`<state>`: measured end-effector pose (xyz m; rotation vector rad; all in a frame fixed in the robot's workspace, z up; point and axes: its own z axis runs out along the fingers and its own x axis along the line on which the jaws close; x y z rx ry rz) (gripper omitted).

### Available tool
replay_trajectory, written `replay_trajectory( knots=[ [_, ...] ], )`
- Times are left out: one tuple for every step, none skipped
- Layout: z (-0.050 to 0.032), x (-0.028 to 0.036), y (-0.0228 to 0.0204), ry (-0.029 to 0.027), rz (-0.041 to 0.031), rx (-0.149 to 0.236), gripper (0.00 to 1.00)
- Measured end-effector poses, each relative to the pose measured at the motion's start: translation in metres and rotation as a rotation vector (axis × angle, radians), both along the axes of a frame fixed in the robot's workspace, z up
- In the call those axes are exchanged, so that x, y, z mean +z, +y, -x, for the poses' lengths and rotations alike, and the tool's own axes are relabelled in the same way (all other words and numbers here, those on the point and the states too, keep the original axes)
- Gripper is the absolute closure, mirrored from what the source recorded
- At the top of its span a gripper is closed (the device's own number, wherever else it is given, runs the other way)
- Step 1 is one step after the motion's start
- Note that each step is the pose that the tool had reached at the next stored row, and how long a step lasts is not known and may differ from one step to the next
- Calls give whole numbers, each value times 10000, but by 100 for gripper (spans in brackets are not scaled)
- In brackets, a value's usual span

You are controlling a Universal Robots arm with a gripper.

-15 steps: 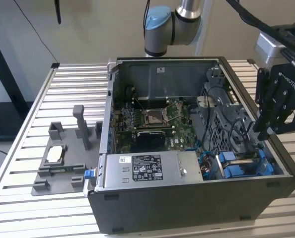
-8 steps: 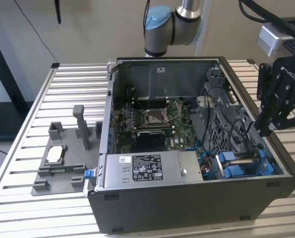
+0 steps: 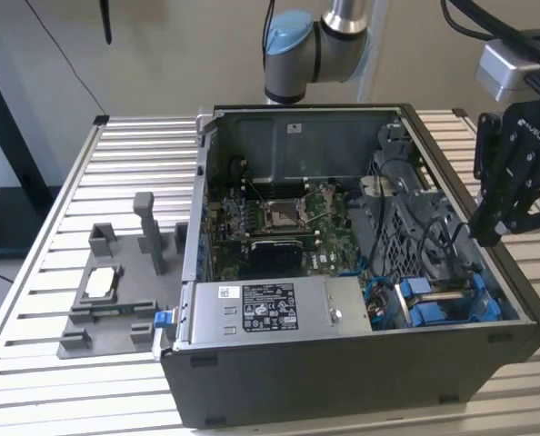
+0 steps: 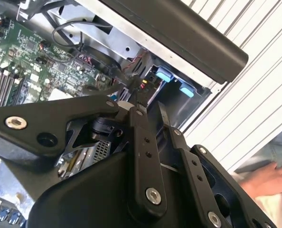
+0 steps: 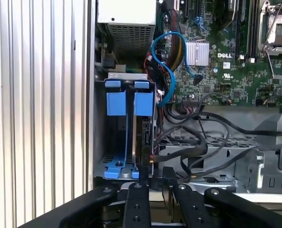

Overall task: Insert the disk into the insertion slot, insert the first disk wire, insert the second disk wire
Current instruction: 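Insert the second disk wire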

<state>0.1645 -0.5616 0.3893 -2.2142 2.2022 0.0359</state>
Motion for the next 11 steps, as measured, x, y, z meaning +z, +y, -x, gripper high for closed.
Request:
replay_trajectory(
  knots=[
    [-8,2,1,15,-13,0,73],
    [-16,6,1,43,-18,0,73],
    [-24,10,1,70,-22,0,73],
    [-32,13,2,93,-25,0,73],
    [-40,17,2,111,-28,-1,73],
    [-47,20,3,123,-30,0,73],
    [-53,21,3,128,-38,0,73],
    [-56,22,3,130,-52,-1,73],
    [-56,22,3,131,-80,-10,73],
    [-56,21,3,130,-119,-23,73],
    [-57,22,3,130,-174,-38,73]
  ],
)
